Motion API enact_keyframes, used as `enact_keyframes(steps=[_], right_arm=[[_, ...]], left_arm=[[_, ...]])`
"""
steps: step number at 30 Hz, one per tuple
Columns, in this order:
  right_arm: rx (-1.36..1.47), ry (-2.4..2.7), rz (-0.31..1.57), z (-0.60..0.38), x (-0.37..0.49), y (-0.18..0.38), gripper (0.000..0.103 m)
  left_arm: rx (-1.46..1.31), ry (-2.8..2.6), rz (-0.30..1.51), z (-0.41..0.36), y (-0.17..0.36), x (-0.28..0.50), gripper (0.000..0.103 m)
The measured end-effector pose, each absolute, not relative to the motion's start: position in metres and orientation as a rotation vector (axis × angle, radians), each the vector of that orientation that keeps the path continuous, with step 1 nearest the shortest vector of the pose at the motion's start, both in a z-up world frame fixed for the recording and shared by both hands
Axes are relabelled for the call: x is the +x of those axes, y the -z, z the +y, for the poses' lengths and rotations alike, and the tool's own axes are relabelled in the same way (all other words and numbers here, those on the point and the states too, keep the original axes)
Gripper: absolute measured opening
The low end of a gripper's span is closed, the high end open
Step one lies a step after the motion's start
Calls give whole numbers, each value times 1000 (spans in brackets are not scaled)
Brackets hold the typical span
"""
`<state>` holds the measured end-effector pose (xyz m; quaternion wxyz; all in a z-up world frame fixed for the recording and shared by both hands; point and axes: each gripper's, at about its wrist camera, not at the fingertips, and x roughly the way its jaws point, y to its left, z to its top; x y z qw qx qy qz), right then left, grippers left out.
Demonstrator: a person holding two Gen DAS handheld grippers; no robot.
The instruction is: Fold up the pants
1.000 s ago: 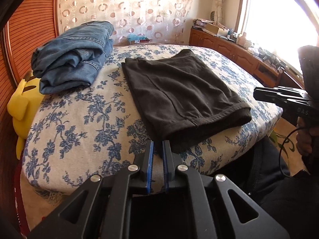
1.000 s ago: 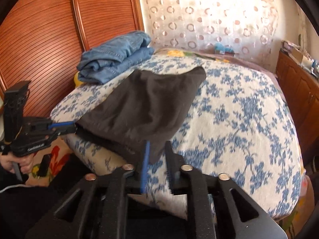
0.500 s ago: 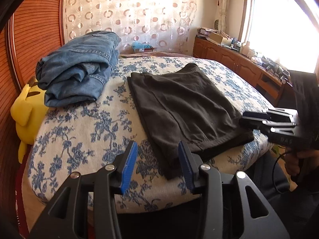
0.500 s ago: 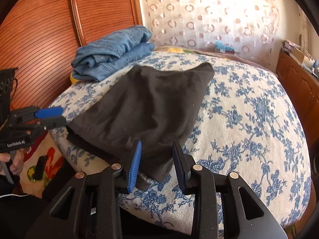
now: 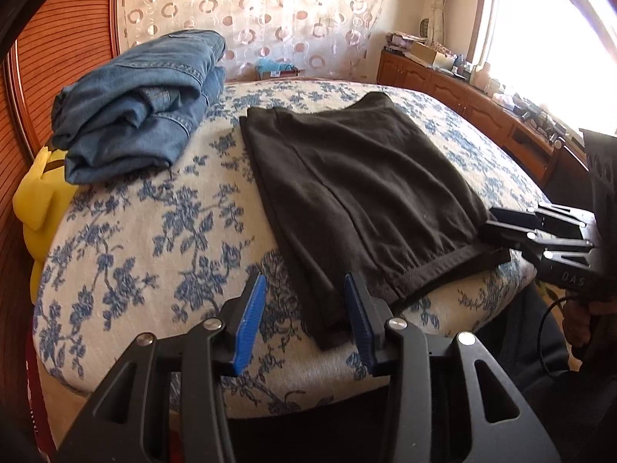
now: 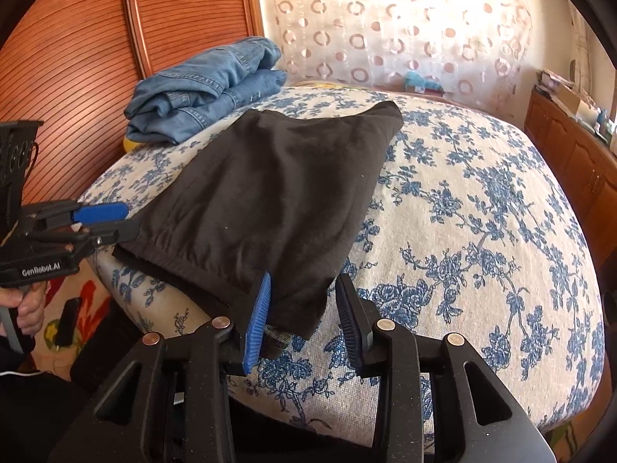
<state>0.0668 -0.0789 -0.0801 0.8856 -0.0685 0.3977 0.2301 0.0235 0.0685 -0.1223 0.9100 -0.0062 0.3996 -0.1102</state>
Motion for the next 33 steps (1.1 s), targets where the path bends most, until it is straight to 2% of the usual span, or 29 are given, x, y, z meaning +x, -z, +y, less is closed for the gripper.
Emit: enact_keyframes(steps=[11, 17, 29, 33], right_arm=[[-135, -478, 845, -85, 61, 86, 41], [-137, -491, 844, -82, 57, 86, 41], [-140, -500, 843, -79, 56, 87, 41], [-139, -501, 843, -79, 56, 87, 41]], left_arm=[[-13, 213, 824, 64, 124, 14, 41], [-19, 240, 831, 62, 124, 13, 36], [-42, 252, 832, 63, 126, 14, 35], [-47, 277, 827, 61, 126, 13, 22]])
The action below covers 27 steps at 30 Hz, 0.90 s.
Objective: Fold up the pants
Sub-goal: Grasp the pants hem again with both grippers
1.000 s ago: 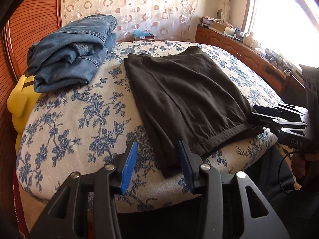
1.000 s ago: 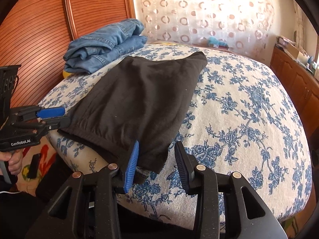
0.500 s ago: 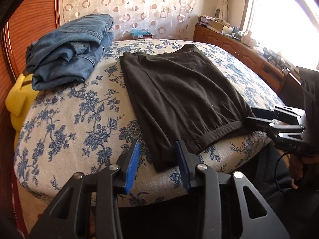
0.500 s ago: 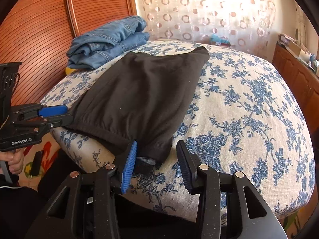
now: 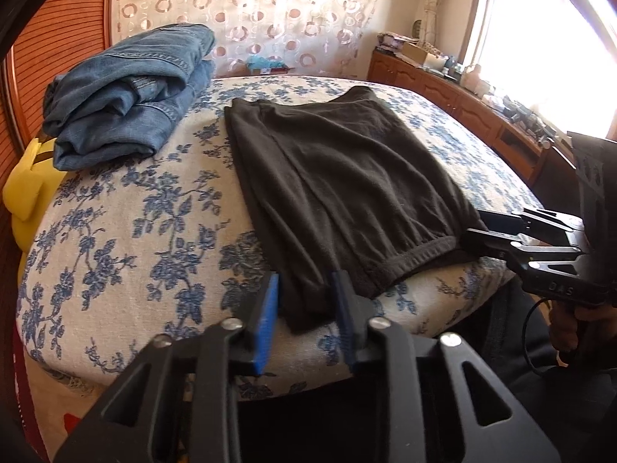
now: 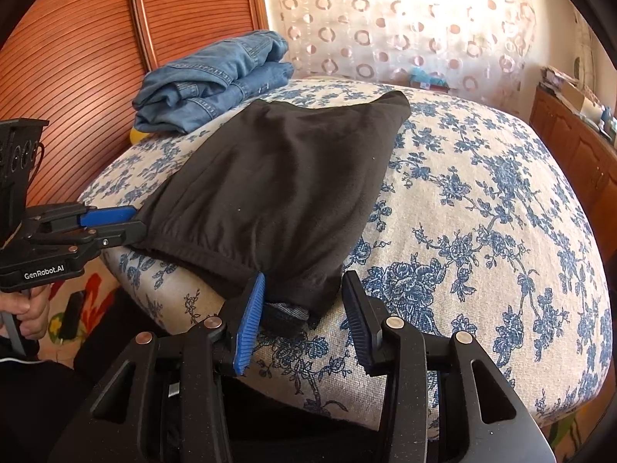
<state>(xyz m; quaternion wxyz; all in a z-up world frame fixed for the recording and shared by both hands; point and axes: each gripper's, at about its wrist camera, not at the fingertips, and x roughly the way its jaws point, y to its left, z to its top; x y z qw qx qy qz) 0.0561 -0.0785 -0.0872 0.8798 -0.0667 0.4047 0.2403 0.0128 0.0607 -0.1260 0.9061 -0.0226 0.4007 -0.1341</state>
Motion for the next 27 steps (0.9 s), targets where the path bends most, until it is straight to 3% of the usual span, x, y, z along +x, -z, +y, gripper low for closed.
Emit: enact_keyframes(steps=[7, 17, 22, 27], right_arm=[[-134, -514, 854, -77, 55, 88, 40], [-102, -543, 860, -81, 54, 87, 19], [-79, -555, 861, -84, 53, 86, 15], [-61, -571, 871, -87, 54, 87, 17]], left_arm=[[-80, 291, 825, 65, 128, 12, 21], [-71, 295, 821, 64, 128, 12, 24], [-57, 313, 812, 61, 128, 7, 12], [-62, 315, 805, 62, 127, 3, 9]])
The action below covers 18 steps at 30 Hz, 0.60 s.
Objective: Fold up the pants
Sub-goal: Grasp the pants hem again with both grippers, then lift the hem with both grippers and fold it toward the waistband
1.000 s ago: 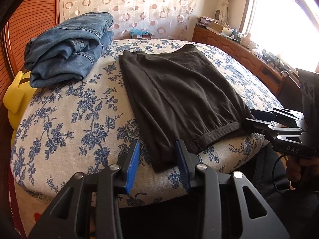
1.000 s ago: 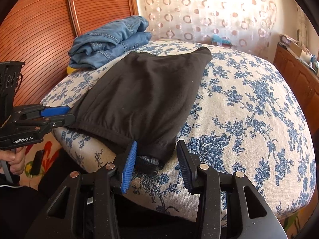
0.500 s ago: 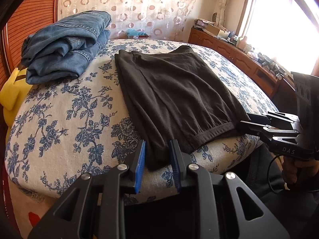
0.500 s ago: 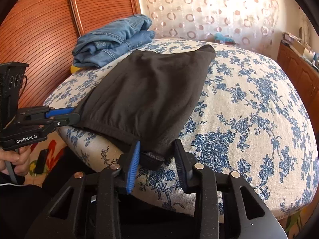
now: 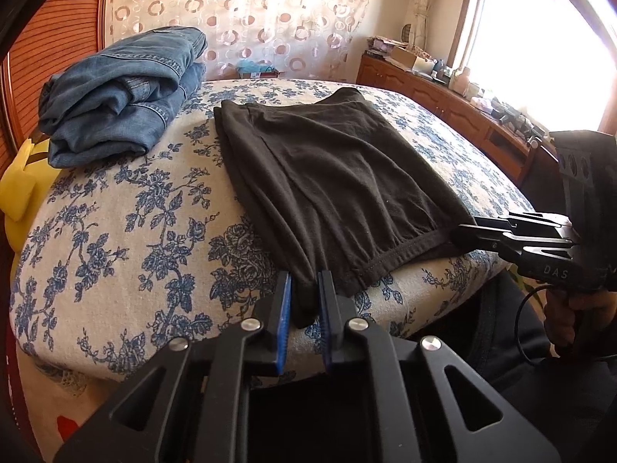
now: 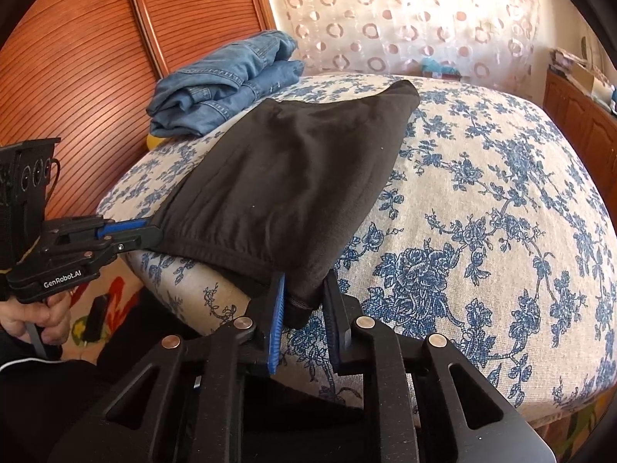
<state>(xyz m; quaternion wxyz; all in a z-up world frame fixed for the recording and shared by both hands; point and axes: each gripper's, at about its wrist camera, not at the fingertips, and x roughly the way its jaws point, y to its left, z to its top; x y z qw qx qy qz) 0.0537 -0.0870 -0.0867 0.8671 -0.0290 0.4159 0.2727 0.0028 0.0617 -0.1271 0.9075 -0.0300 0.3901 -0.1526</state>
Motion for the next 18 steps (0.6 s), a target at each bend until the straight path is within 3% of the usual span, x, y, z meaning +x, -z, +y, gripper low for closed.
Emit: enact_keyframes(steps=[3, 5, 18], right_arm=[[-54, -572, 871, -87, 53, 87, 19], [-69, -570, 869, -87, 52, 86, 14], [-60, -610, 773, -83, 67, 51, 8]], left_arm=[[-76, 318, 800, 63, 127, 3, 6], [-78, 316, 788, 63, 124, 1, 4], [-83, 307, 684, 68, 96, 17, 3]])
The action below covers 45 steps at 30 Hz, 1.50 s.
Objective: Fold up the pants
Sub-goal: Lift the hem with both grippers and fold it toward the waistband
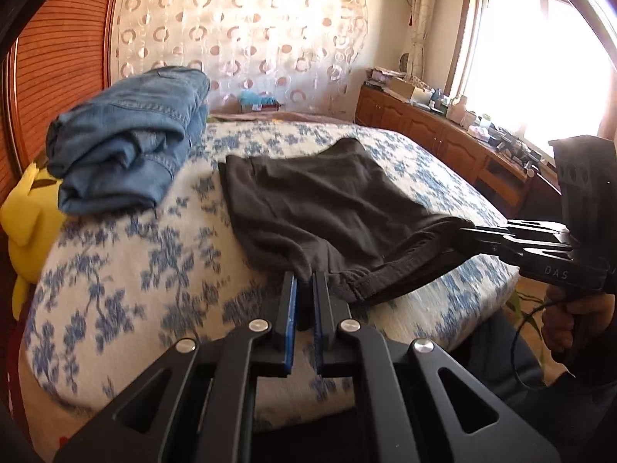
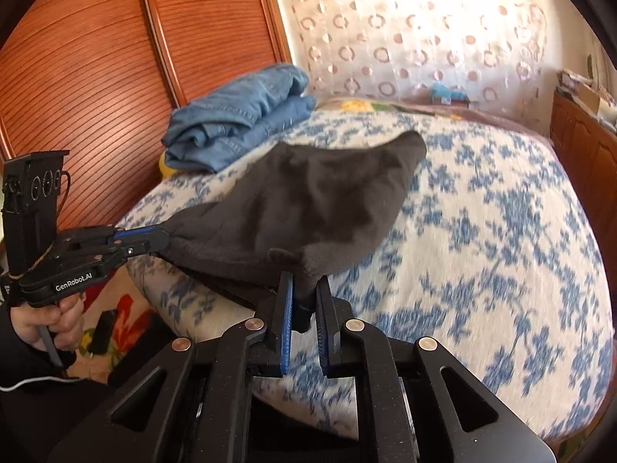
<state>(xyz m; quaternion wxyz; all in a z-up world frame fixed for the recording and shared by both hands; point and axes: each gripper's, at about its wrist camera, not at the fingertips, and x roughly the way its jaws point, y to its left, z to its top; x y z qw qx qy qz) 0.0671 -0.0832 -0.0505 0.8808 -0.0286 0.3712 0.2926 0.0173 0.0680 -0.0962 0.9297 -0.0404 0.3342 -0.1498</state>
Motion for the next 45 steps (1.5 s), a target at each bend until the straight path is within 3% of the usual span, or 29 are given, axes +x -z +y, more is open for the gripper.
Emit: enact_keyframes(steps=[14, 31, 45], right_arm=[[-42, -656, 772, -86, 46, 31, 5], [-20, -552, 783, -72, 175, 21, 6], [-9, -504, 803, -61, 227, 35, 6]], left_arm=[[-87, 328, 680, 72, 75, 1, 3], [-44, 305, 713, 74, 62, 129, 3], [-22, 257, 741, 76, 68, 179, 4]])
